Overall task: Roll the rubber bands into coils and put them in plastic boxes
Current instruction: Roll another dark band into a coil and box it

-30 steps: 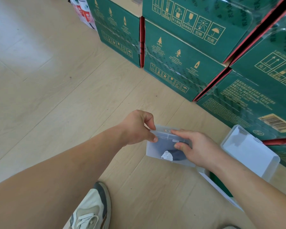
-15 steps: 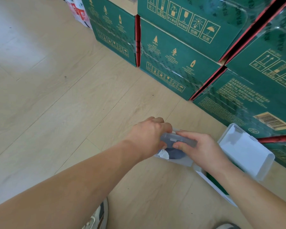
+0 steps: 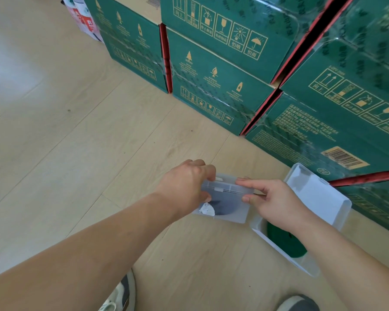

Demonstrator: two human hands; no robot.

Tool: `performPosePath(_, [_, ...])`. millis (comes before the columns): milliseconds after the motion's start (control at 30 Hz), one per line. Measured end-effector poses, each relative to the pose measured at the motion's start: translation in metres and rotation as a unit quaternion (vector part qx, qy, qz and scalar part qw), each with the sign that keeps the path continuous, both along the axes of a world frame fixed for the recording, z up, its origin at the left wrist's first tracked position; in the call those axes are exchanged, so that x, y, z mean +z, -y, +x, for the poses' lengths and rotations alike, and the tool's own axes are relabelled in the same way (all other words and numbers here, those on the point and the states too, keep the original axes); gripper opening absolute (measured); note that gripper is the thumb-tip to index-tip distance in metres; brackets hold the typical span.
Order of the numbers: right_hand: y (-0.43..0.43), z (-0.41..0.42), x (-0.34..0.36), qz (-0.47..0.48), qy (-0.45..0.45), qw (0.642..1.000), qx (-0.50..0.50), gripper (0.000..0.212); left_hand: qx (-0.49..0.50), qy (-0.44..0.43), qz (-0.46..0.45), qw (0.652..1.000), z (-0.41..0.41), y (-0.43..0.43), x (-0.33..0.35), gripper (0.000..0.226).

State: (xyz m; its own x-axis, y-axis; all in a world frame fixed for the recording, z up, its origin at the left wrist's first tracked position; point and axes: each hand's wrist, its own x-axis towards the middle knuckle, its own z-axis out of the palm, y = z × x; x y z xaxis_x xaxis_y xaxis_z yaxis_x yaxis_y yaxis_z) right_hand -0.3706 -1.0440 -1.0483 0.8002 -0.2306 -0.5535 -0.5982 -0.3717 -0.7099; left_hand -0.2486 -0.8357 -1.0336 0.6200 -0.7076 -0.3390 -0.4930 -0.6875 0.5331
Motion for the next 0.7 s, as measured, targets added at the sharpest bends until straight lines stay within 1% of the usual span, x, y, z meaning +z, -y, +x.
performPosePath(67, [-0.002,-0.001,0.001,-0.006,0.004,1.000,-0.010,0.038,0.001,-0.003,0.003,1.000,0.001,0.001,0.000,0.032])
performPosePath(167, [-0.007,-0.003,0.002,-0.048,0.022,0.998,-0.013,0.037,0.004,-0.009,0.005,1.000,0.003,0.002,0.001,0.032])
performPosePath(267, [-0.009,-0.007,0.002,-0.042,0.037,0.998,-0.037,0.037,-0.002,-0.010,0.012,1.000,0.003,0.004,0.003,0.031])
performPosePath(367, [-0.009,-0.009,0.001,-0.035,0.019,0.999,-0.028,0.038,0.000,-0.004,0.015,1.000,0.003,0.005,0.004,0.031])
performPosePath(400, [-0.011,-0.009,0.000,-0.036,0.007,0.999,-0.025,0.034,0.001,-0.003,0.017,1.000,0.002,0.004,0.004,0.030])
performPosePath(433, [-0.013,-0.008,0.001,-0.044,-0.006,0.999,-0.020,0.023,-0.001,0.001,0.018,1.000,0.001,0.003,0.005,0.030])
performPosePath(467, [-0.016,-0.006,0.002,-0.050,-0.014,0.998,-0.017,0.018,-0.005,0.008,0.020,1.000,-0.001,0.002,0.004,0.031])
performPosePath(500, [-0.021,-0.004,0.005,-0.059,-0.024,0.998,-0.020,0.028,-0.007,0.015,0.022,1.000,-0.004,0.000,0.004,0.031])
performPosePath(567, [-0.027,0.002,0.007,-0.061,-0.033,0.996,-0.062,0.050,0.004,0.024,0.018,1.000,-0.012,-0.006,0.002,0.033])
performPosePath(600, [-0.028,0.005,0.007,-0.074,-0.039,0.994,-0.076,0.053,0.019,0.028,0.016,0.999,-0.016,-0.009,0.001,0.036])
performPosePath(633, [-0.030,0.008,0.009,-0.096,-0.049,0.992,-0.063,0.050,0.036,0.031,0.024,0.999,-0.019,-0.011,0.000,0.040])
performPosePath(700, [-0.036,0.010,0.013,-0.149,-0.077,0.986,-0.013,0.038,0.065,0.042,0.080,0.994,-0.021,-0.014,0.002,0.055])
